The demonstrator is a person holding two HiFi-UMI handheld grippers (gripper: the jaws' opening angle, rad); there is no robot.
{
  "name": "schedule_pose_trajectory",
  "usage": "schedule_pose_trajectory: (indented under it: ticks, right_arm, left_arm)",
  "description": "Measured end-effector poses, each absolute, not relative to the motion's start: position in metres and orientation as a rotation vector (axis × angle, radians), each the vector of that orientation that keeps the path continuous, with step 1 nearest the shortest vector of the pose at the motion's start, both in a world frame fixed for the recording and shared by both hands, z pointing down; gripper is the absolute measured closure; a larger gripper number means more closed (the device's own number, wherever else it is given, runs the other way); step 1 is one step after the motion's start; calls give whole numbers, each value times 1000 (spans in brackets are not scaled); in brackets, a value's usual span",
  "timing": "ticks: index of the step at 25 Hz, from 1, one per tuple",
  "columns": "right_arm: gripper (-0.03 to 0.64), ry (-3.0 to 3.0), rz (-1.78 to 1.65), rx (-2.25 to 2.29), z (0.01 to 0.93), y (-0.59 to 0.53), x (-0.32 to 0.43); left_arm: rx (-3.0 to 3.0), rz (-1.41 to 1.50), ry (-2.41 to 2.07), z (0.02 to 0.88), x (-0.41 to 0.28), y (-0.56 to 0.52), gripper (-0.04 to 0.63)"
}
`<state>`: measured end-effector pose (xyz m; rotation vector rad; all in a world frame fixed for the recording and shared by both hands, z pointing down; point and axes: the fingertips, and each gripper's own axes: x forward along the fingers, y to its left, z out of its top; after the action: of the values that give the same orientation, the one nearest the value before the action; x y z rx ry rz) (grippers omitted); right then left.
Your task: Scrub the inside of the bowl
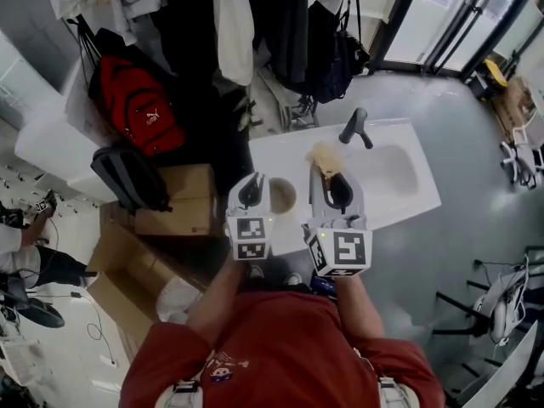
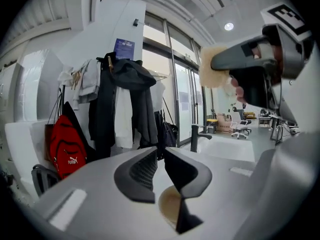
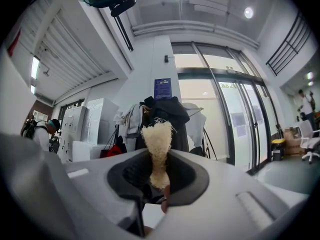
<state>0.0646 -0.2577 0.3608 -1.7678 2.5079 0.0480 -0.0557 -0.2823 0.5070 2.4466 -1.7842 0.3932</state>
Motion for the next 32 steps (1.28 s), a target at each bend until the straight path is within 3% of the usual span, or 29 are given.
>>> schedule_pose_trajectory:
  ticks: [19, 32]
  right_arm:
    - [541, 2533, 41, -1789, 369, -273, 49]
    - [541, 2528, 24, -1833, 378, -276, 53]
  left_arm:
    - [2196, 646, -1497, 640, -67, -292, 435]
    - [2021, 640, -1371, 684, -67, -285, 426]
